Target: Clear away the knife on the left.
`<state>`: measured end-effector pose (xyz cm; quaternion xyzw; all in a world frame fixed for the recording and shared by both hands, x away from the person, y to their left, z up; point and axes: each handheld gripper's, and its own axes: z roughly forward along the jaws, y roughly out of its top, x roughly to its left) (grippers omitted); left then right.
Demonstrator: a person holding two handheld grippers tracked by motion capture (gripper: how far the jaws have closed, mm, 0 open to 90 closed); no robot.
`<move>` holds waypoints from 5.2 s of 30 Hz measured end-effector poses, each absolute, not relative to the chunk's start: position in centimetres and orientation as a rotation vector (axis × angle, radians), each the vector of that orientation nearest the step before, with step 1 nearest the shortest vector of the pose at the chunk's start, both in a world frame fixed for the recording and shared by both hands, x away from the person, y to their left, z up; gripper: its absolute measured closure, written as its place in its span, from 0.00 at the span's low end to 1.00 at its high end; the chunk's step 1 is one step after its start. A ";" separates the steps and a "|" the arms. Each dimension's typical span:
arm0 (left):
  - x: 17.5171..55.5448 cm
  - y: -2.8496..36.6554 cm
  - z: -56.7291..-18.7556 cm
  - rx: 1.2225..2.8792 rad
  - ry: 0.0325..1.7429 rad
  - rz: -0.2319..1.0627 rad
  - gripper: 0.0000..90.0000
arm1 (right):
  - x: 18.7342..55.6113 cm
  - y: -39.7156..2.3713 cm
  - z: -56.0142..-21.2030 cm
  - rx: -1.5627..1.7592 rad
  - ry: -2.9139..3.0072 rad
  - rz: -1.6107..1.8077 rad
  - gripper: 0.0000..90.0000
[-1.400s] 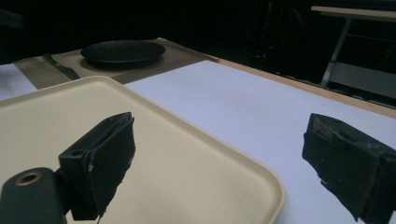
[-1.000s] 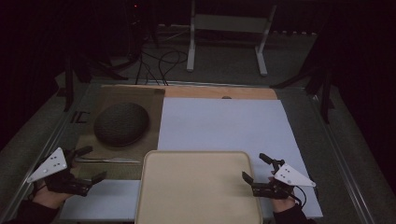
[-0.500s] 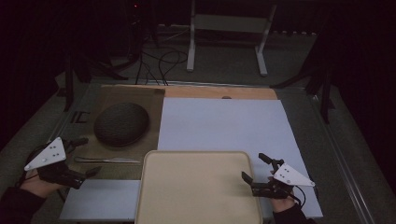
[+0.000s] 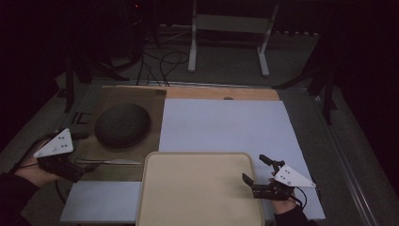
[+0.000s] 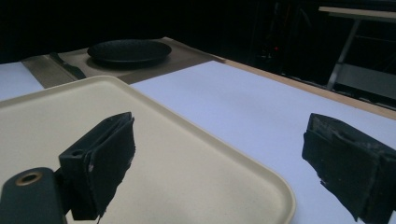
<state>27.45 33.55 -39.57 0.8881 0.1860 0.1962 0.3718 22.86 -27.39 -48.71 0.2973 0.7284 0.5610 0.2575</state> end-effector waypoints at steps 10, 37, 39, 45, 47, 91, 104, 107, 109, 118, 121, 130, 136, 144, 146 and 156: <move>29.1 32.4 -40.5 2.446 0.424 0.437 0.00 | 22.9 -27.2 -48.8 0.801 1.983 1.521 0.10; 32.1 32.0 -45.1 2.840 0.395 0.307 0.02 | 23.1 -26.9 -49.0 0.797 2.000 1.512 0.10; 32.4 32.1 -45.7 2.873 0.402 0.285 0.03 | 23.1 -26.9 -49.0 0.798 2.000 1.515 0.10; 32.8 32.5 -47.0 2.921 0.405 0.321 0.07 | 23.2 -26.9 -49.1 0.799 2.002 1.517 0.10; 32.9 32.5 -47.2 2.932 0.398 0.317 0.08 | 23.2 -26.9 -49.1 0.799 2.003 1.518 0.10; 37.0 32.0 -48.9 3.133 0.201 -0.093 0.81 | 23.3 -26.8 -49.3 0.792 2.020 1.545 0.10; 36.7 31.9 -48.7 3.140 0.158 -0.032 0.89 | 23.3 -26.9 -49.3 0.791 2.019 1.547 0.10; 36.5 31.8 -48.6 3.160 0.147 -0.017 0.90 | 23.3 -26.9 -49.2 0.795 2.012 1.547 0.10; 36.3 31.8 -48.3 3.153 0.155 -0.013 0.90 | 23.3 -27.0 -49.1 0.797 2.008 1.542 0.10; 35.2 31.0 -45.9 3.108 0.198 0.025 0.89 | 23.2 -27.0 -49.0 0.790 2.004 1.539 0.10; 35.0 30.7 -45.4 3.090 0.218 0.018 0.90 | 23.2 -27.0 -49.0 0.794 2.001 1.541 0.10; 34.3 29.0 -43.7 3.016 0.386 -0.031 0.90 | 23.1 -27.0 -48.9 0.791 1.998 1.540 0.10; 34.0 27.8 -43.0 2.981 0.479 -0.091 0.90 | 23.1 -26.9 -48.9 0.792 2.000 1.536 0.10; 32.9 24.6 -42.4 2.941 0.560 -0.201 0.89 | 23.1 -27.0 -48.9 0.797 1.997 1.537 0.10; 32.4 23.6 -42.3 2.942 0.567 -0.207 0.89 | 23.1 -27.0 -48.9 0.796 1.997 1.535 0.10; 30.6 19.2 -42.0 2.901 0.777 -0.194 0.89 | 23.1 -27.0 -48.9 0.795 1.996 1.535 0.10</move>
